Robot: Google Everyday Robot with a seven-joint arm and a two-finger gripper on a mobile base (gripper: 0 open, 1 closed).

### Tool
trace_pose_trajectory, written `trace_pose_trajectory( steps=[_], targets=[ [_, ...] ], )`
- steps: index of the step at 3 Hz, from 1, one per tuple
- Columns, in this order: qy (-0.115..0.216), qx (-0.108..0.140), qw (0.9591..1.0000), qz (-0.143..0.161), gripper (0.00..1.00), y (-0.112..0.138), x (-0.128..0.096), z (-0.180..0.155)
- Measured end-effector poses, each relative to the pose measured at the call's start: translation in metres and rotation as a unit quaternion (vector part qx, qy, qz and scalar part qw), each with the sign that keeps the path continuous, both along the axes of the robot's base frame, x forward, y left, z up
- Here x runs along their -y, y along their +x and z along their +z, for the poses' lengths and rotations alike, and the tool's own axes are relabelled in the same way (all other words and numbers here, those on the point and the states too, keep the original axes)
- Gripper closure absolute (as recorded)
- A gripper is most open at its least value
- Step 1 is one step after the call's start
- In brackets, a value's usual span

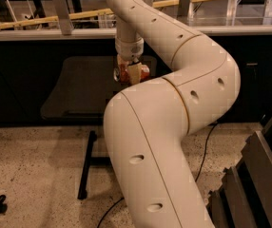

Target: Pick redbull can from middle drawer and place on counter

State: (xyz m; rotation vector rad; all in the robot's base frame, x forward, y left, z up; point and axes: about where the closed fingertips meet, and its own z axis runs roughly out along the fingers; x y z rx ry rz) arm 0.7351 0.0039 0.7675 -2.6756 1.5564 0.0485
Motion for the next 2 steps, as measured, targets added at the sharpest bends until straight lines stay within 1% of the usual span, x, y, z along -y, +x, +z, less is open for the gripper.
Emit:
trace_pose_trajectory(
  steps=[1, 2],
  targets=[
    [0.017, -0.003, 0.9997, 0.016, 1.00, -0.003, -0.021, -0.002],
    [0.024, -0.009, 0.9991, 0.033, 1.00, -0.009, -0.038, -0.006]
  ],
)
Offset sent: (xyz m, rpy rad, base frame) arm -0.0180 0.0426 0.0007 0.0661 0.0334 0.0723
